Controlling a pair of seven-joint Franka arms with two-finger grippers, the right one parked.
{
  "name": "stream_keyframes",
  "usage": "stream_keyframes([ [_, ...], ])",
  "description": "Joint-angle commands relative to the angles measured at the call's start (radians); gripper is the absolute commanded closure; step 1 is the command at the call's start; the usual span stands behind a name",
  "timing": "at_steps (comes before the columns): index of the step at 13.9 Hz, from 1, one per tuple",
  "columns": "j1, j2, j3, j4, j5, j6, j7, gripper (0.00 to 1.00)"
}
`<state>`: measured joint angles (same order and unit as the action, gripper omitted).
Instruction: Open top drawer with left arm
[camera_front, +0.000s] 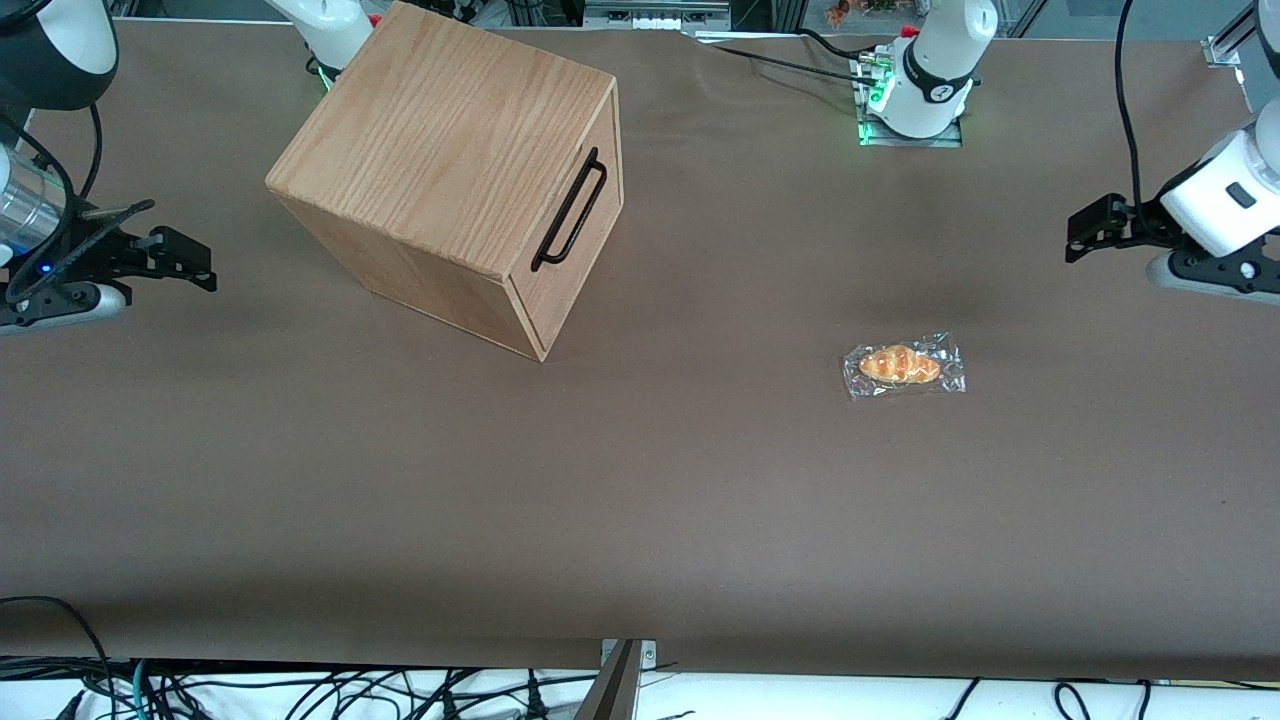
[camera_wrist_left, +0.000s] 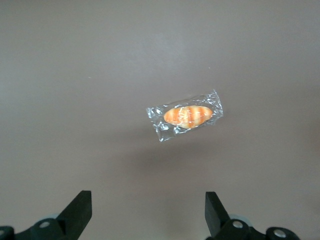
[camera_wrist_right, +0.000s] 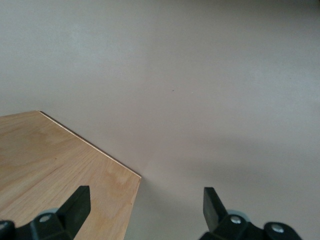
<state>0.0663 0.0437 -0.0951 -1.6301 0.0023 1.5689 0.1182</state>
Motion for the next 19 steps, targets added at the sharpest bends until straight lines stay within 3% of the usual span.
stream_keyframes([
  [1, -0.014, 0.044, -0.024, 0.010, -0.070, -0.009, -0.057, 0.00],
  [7, -0.101, 0.214, -0.169, 0.021, -0.189, 0.003, -0.119, 0.00],
  [11, -0.251, 0.278, -0.175, 0.035, -0.315, 0.141, -0.170, 0.00],
  [17, -0.499, 0.358, -0.176, 0.047, -0.326, 0.410, -0.419, 0.00],
  [19, -0.542, 0.398, -0.176, 0.090, -0.384, 0.439, -0.437, 0.00],
])
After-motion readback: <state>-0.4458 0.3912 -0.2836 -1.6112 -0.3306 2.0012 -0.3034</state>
